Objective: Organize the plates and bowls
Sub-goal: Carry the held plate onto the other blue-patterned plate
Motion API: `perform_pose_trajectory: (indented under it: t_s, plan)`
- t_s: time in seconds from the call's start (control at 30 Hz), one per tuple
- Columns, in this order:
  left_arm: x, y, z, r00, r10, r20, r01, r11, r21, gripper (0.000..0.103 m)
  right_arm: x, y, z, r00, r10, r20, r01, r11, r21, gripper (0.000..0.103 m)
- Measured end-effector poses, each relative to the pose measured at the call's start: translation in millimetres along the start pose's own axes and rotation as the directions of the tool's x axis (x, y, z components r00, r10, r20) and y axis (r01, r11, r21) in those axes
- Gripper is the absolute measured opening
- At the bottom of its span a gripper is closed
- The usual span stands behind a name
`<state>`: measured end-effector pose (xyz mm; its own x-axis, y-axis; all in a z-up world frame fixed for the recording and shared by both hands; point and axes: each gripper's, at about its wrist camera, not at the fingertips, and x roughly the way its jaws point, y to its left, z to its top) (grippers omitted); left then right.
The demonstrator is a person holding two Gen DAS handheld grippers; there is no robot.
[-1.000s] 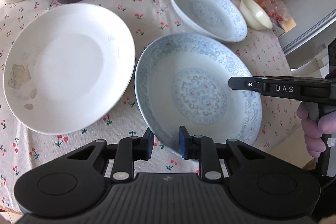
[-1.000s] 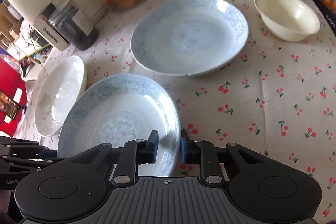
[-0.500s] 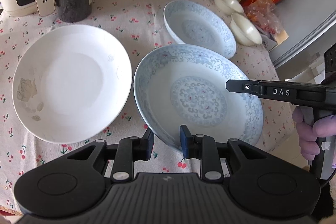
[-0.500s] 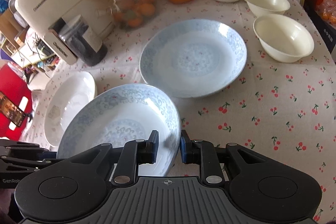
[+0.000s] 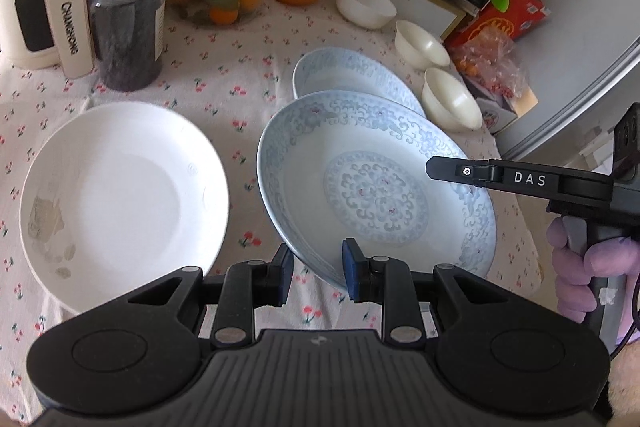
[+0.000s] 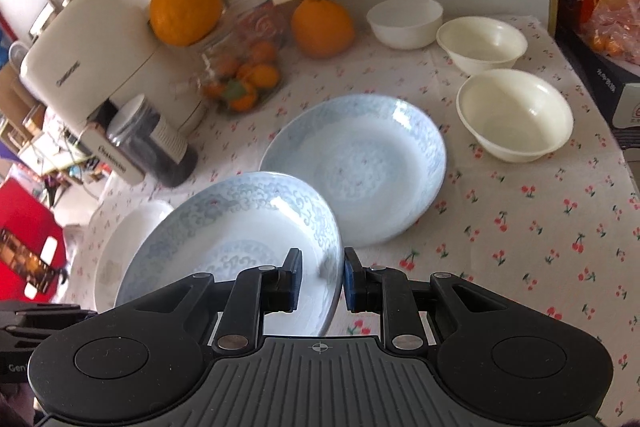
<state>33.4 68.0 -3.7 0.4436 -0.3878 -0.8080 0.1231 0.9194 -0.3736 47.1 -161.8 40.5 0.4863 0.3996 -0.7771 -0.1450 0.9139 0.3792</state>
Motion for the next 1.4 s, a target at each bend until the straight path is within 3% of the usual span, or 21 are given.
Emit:
perform_pose_trajectory:
  t_s: [0.5,0.67,1.4]
  plan:
    - [25,-13,32,0.995,0.015,0.099,-0.018,0.999,0.032,0.024,12,-28,34,0.993,-0.058,0.098,0.049,0.994,0.096,0.021]
    - [41,-15,43,0.996,0.022,0.09,-0.027,0.998,0.057,0.024,21,-34,41,0.989,-0.088,0.123,0.074,0.99,0.119,0.021]
    - [75,-24,59,0.983,0.106,0.152,-0.131,0.978,0.164,0.024,61,-56,46,0.984,-0.156,0.089,0.135,0.969,0.209,0.021]
